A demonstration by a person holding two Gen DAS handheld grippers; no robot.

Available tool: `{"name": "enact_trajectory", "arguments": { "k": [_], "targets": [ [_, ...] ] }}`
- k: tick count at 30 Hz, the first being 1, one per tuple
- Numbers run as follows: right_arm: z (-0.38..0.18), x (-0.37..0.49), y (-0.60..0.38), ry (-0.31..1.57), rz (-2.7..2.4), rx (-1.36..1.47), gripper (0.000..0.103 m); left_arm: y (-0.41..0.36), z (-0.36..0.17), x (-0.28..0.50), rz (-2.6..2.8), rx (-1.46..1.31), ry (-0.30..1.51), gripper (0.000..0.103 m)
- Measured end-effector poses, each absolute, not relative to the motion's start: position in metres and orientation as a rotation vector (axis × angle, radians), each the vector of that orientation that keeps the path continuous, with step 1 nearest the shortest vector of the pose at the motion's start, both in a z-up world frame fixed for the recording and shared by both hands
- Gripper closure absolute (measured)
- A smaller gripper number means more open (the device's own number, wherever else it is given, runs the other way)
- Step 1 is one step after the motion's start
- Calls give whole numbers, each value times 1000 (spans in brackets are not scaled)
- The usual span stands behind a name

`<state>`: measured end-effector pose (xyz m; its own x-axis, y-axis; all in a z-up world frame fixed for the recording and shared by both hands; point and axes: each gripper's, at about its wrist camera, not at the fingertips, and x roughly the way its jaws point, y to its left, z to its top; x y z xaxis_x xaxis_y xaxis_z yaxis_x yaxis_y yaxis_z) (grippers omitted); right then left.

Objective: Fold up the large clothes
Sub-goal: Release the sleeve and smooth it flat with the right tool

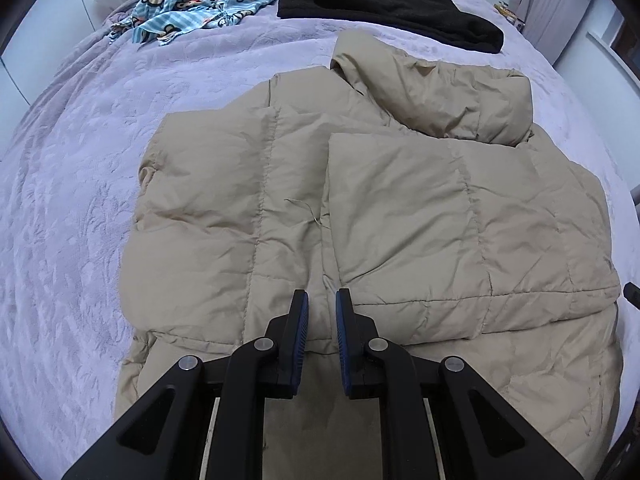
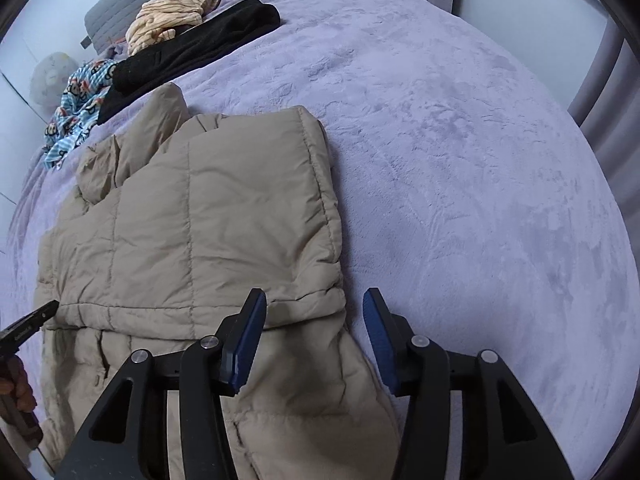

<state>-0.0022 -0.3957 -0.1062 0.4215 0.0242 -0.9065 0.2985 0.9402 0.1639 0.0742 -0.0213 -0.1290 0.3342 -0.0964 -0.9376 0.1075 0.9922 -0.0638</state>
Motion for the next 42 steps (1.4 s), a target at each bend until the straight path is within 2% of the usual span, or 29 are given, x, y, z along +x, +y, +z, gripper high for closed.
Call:
{"name": "enact_trajectory", "arguments": {
  "k": [18,20,21,22,24,28,33,35,38,40,41,42],
  "targets": [
    [-111,-20,-380,1177,-98,386,42,-35,-120,46,-151,53,1235,87],
    [-110,-22,-378,1181,-90,396,42,-36,-120,42,-147,50,1242,84],
    [-110,-23,-378,1182,-85,401,42,-36,-120,41,-143,48,1248,39],
    [-109,-24,-377,1184,-82,403,42,-35,-120,39,-123,46,1249,1],
    [-107,-27,-376,1186,-77,405,42,-36,-111,31,-91,54,1193,1],
    [-101,-33,-373,1192,-66,404,41,-36,-108,25,-80,49,1210,1],
    [-96,-41,-372,1202,-63,429,35,-33,-98,15,-91,24,1231,1],
    [-93,-46,-371,1202,-52,441,22,-33,-92,9,-114,18,1244,1],
    [-88,-55,-366,1203,-29,465,21,-33,-82,-4,-108,19,1229,1],
    [-86,-61,-363,1204,-15,481,18,-31,-75,-12,-103,13,1218,1],
    [-85,-64,-362,1208,-7,487,7,-30,-71,-16,-101,10,1217,1],
    [-84,-66,-361,1208,2,496,0,-29,-68,-21,-99,8,1217,1]
  ]
}}
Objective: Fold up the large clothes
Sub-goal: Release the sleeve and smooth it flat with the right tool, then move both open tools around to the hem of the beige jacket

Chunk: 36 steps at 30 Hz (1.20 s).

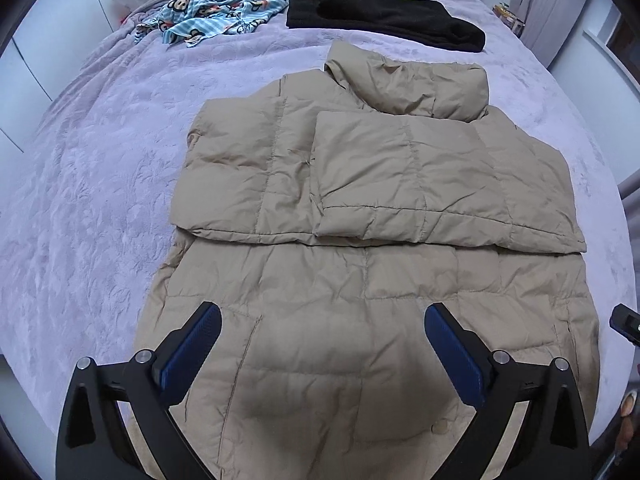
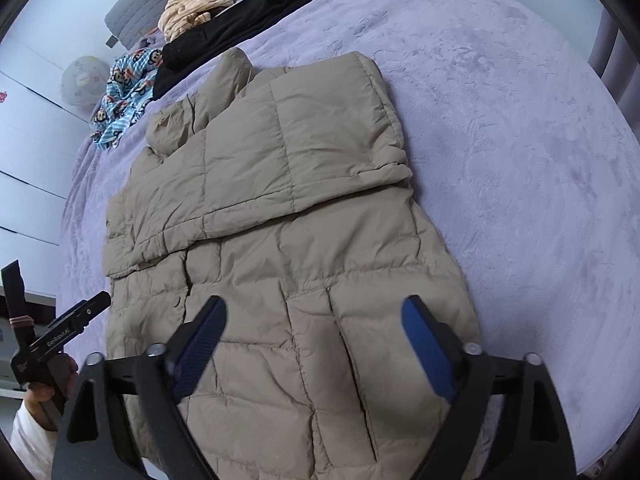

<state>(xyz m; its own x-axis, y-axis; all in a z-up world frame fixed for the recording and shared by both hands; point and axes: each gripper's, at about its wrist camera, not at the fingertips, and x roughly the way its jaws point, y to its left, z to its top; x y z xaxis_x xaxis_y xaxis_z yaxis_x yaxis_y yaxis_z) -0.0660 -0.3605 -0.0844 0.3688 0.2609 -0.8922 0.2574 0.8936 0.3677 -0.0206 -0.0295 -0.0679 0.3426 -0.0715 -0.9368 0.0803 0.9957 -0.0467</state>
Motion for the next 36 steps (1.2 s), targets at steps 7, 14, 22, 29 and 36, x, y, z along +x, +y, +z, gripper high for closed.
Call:
{"name": "enact_trajectory", "arguments": {
  "k": [7,14,22,29,36],
  "targets": [
    [-83,-81,-352,1257,65,595,0,-28,-55,-47,-104,38,1229,1],
    [-86,-101,-345,1290,63,724,0,-10,-56,-73,-120,19,1271,1],
    [-97,-132,-328,1291,28,885,0,33,-66,-107,-127,34,1320,1],
    [-95,-175,-304,1252,-18,942,0,95,-78,-146,-108,-10,1347,1],
    [-97,-217,-287,1235,-59,994,0,132,-77,-181,-118,-99,1366,1]
  ]
}}
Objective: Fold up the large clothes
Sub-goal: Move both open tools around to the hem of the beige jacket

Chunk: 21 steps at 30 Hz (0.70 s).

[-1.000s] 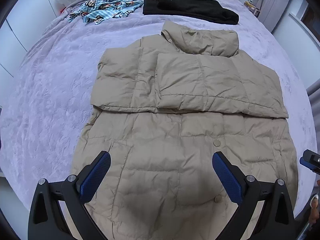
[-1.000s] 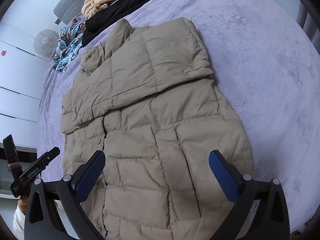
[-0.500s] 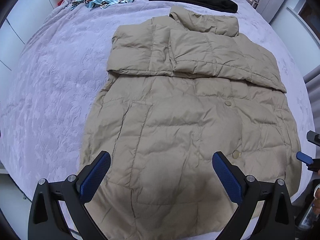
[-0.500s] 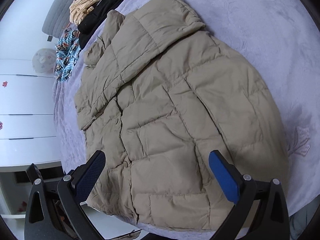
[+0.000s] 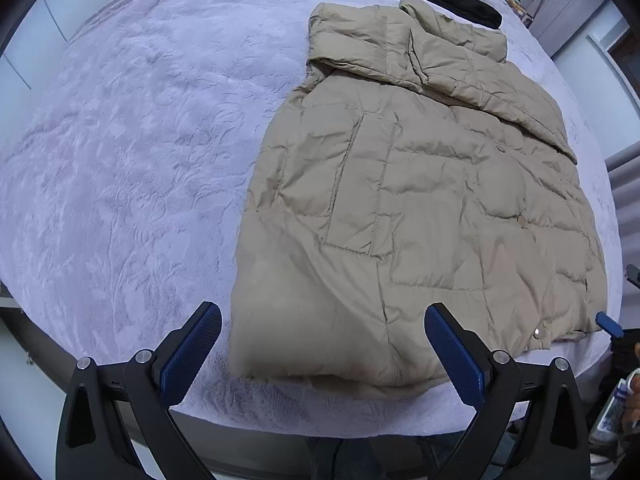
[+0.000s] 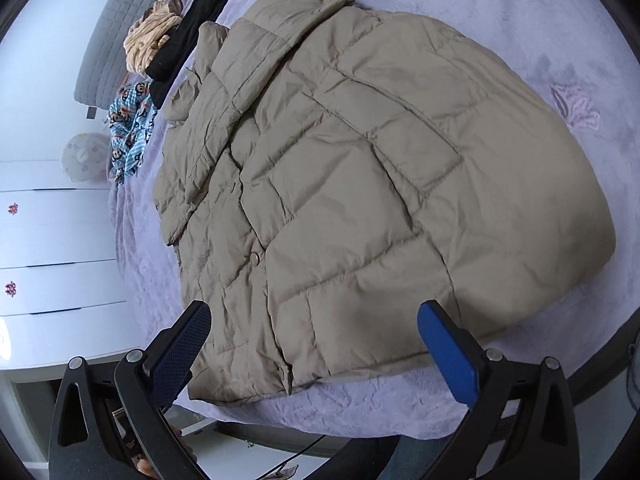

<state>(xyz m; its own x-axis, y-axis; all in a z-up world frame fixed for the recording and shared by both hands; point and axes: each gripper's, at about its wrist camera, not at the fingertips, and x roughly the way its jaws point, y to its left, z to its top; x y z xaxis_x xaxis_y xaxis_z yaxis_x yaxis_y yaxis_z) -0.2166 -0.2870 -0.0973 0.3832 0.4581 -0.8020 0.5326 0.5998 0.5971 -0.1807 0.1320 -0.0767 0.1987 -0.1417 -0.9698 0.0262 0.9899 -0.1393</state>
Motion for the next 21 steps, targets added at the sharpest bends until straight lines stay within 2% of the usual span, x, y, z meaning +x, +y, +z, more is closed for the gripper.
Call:
{"name": "enact_trajectory", "arguments": {
  "k": [13,21],
  "targets": [
    [-87,-229,-305,1287,-28,928,0,162,-90,-223,-101,-533,1420,1],
    [-102,-261,-340,1273,-90,1066,0,148,-130,-222,-159,-721,1522,1]
  ]
}}
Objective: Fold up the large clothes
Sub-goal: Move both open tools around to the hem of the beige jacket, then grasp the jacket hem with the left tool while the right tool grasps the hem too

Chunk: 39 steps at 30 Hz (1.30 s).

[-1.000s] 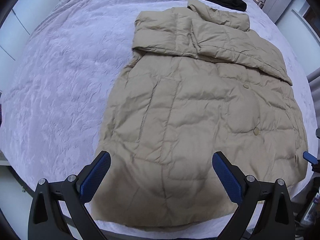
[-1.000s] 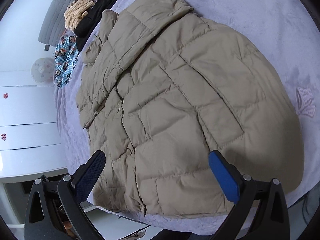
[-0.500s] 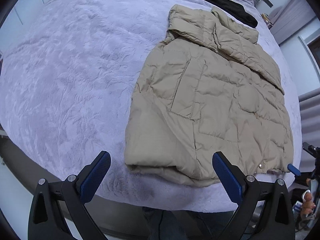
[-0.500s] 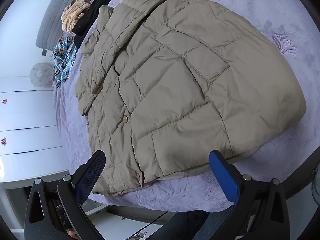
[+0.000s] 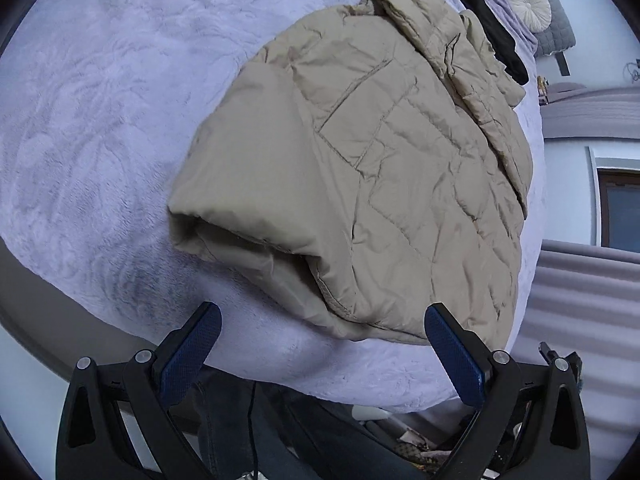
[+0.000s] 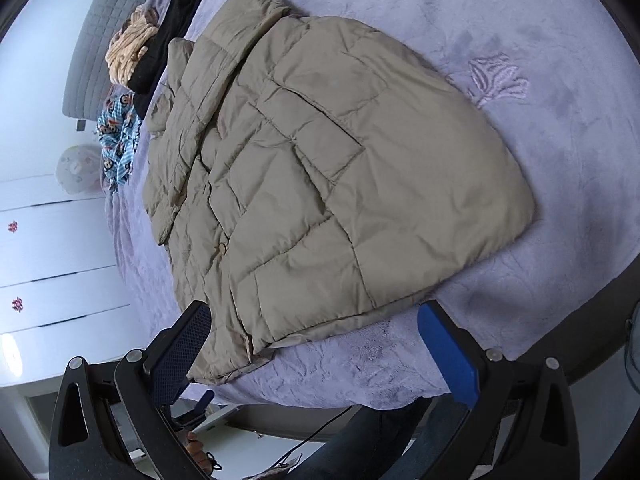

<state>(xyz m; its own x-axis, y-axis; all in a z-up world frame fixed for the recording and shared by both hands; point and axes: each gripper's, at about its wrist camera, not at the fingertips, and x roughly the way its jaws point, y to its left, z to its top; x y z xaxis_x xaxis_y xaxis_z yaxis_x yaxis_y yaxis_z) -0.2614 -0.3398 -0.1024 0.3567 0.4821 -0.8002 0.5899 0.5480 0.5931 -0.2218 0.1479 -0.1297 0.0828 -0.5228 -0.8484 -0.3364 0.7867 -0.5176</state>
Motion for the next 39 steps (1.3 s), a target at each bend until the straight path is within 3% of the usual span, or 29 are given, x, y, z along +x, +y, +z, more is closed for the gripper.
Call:
{"name": "enact_trajectory", "arguments": {
  "k": [8,18,20,23,24,25,31,33,35,39],
  "targets": [
    [-132,-288,-356,1247,-153,1237,0,139,-134,-204,-153,-793,1448,1],
    [-162,-284,-372,1075,-147,1468,0,116,-135,-179,-210,-699,1460,2],
    [-167,-282,-370,1061,-157,1499,0,115,-133,-177,-212,-672,1459,14],
    [-173,-283,-369,1034,-156,1554,1,115,-134,-173,-207,-623,1478,54],
    [-173,-284,-368,1025,-149,1568,2,116,-133,-171,-206,-599,1476,73],
    [-174,-284,-366,1019,-141,1579,3,119,-131,-171,-208,-584,1470,83],
    [-178,-282,-357,1047,-146,1584,32,135,-118,-169,-261,-606,1413,84],
    [-178,-279,-353,1072,-163,1558,65,135,-115,-167,-280,-598,1404,84],
    [-176,-276,-351,1110,-189,1503,83,135,-111,-164,-303,-581,1396,84],
    [-160,-271,-348,1077,-177,1433,87,138,-104,-157,-343,-557,1389,84]
  ]
}}
